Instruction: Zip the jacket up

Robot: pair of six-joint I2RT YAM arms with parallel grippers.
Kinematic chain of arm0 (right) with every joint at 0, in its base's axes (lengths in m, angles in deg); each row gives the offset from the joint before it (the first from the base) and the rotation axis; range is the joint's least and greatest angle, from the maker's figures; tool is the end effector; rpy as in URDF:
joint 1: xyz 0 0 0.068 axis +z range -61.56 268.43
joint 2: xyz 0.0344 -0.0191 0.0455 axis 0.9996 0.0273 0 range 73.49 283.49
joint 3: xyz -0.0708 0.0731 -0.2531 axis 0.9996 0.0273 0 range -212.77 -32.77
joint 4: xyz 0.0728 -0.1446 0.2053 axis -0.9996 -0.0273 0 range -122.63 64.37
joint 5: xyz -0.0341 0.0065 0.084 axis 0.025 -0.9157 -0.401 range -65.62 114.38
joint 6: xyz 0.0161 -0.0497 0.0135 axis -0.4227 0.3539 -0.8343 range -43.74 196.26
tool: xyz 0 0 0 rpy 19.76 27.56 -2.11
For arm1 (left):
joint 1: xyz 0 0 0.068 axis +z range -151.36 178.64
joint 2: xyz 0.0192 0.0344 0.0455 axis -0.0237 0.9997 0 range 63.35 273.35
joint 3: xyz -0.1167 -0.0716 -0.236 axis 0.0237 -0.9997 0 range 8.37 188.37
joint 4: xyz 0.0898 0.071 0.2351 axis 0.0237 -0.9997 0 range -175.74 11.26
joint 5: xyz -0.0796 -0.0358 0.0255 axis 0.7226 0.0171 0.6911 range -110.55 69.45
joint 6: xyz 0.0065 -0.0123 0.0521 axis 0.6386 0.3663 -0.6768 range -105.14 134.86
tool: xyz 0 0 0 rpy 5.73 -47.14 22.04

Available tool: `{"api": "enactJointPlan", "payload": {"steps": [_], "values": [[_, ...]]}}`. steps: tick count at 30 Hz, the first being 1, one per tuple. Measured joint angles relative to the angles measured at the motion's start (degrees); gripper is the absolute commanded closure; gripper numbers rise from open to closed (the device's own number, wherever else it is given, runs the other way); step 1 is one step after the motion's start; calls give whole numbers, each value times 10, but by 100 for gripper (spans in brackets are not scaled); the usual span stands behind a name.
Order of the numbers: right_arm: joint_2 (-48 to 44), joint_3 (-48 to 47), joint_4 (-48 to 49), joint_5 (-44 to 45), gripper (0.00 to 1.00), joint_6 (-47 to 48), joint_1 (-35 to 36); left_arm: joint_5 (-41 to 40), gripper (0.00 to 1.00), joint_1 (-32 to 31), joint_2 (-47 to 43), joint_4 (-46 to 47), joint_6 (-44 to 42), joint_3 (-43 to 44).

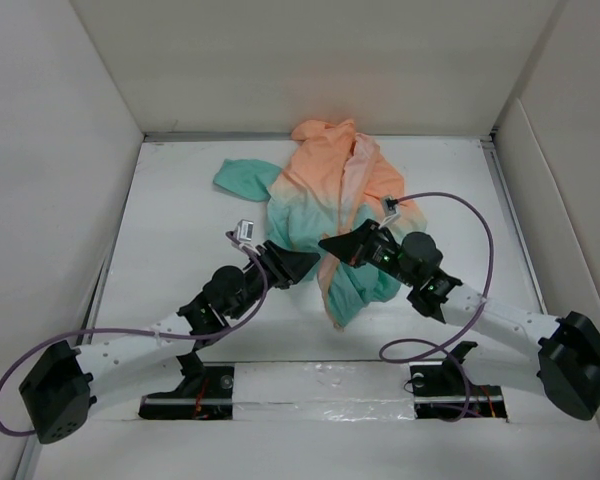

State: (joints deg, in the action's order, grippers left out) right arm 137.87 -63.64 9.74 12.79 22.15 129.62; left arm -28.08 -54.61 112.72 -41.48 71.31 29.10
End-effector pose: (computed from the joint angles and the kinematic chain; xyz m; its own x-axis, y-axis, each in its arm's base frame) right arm 0.1850 0.1714 0.2698 -0.6307 0.5026 -0.5913 -0.4867 0.3373 0.8058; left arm 0.1235 -0.1573 0.2655 -0.5479 -0.6471 -0.5302 0.4709 0.2852 -0.8348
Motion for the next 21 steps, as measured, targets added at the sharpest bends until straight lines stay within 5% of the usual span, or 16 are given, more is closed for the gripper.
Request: {"api": "enactJointPlan", "payload": {"steps": [21], "values": [[27,49,126,-39,100,-47,-18,-2,66,0,53,72,-10,0]]}}
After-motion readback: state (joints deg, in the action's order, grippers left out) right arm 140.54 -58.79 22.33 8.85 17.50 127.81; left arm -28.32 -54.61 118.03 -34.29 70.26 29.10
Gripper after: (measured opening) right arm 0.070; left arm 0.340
